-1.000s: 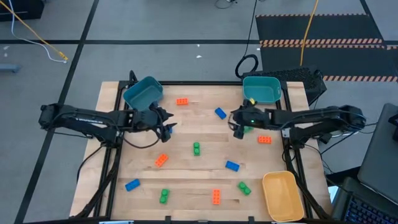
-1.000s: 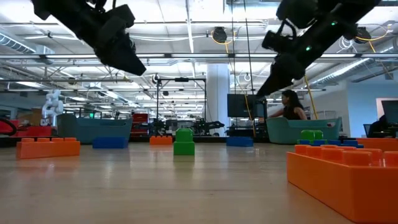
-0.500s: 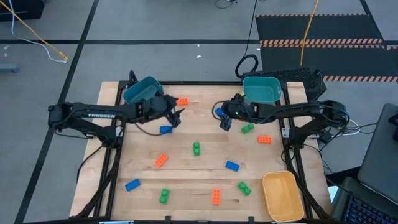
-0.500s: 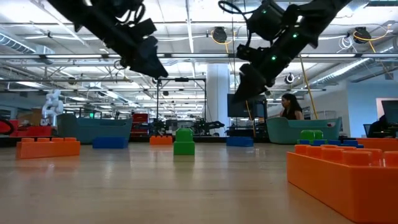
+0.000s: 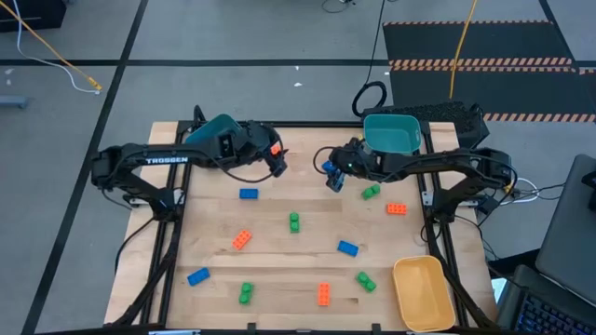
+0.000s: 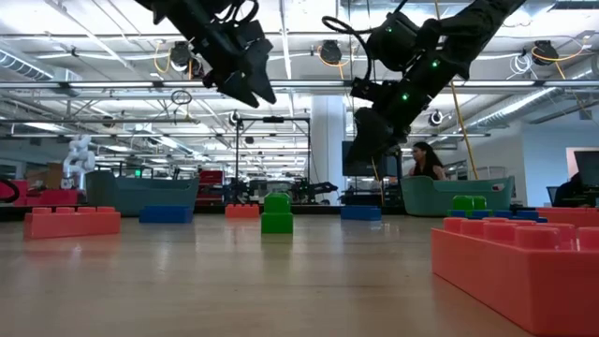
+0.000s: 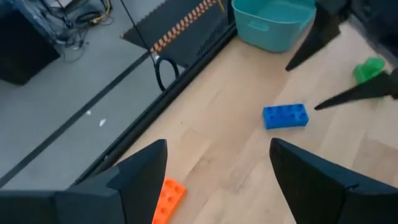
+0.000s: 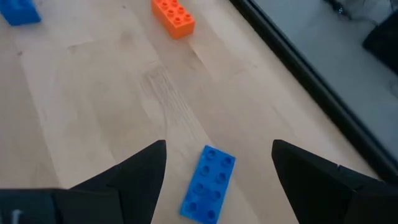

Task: Sort & place blocks by color
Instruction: Put the top right blue game piece into the yellow bin

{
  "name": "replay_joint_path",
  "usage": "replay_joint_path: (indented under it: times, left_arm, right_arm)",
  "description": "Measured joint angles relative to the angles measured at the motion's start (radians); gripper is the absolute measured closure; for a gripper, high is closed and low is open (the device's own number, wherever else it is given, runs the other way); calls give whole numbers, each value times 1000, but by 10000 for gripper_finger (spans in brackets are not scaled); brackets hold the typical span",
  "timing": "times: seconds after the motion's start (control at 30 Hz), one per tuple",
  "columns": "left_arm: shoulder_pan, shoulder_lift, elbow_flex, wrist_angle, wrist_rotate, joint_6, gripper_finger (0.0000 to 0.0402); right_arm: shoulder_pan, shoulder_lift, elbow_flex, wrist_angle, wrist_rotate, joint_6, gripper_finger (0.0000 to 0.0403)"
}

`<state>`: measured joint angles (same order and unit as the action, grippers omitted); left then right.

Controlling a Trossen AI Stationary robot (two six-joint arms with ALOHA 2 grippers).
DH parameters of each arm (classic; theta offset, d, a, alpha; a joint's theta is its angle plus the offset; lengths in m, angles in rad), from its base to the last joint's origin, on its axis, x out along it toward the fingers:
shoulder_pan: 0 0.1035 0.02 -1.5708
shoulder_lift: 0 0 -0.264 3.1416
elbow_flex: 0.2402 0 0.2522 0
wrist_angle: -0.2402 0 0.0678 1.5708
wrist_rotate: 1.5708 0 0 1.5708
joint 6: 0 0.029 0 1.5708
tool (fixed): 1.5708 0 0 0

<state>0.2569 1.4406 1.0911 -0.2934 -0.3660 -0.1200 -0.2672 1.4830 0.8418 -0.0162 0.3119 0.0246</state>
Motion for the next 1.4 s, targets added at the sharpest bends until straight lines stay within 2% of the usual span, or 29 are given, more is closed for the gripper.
replay_joint_path:
  times: [0.27,0.43,0.63,0.77,0.9,1.4]
  left_arm:
    - [3,2,-28,-20,-38,-29,114]
    - [-5,2,-28,-26,-45,33,115]
    - [-10,2,-29,-23,-106,63,114]
    - [-14,2,-29,-3,-107,63,115]
    - [-31,2,-29,3,-106,67,115]
    - [-31,5,-29,11,-106,59,115]
  right_arm:
    - [0,-20,-43,3,0,15,115]
    - [-4,-18,-52,4,0,56,115]
    - [-8,-11,-67,16,1,97,115]
    - [-6,-11,-121,132,-6,98,115]
    - [-6,-11,-136,168,-29,95,115]
    - [-6,-11,-136,96,-29,143,115]
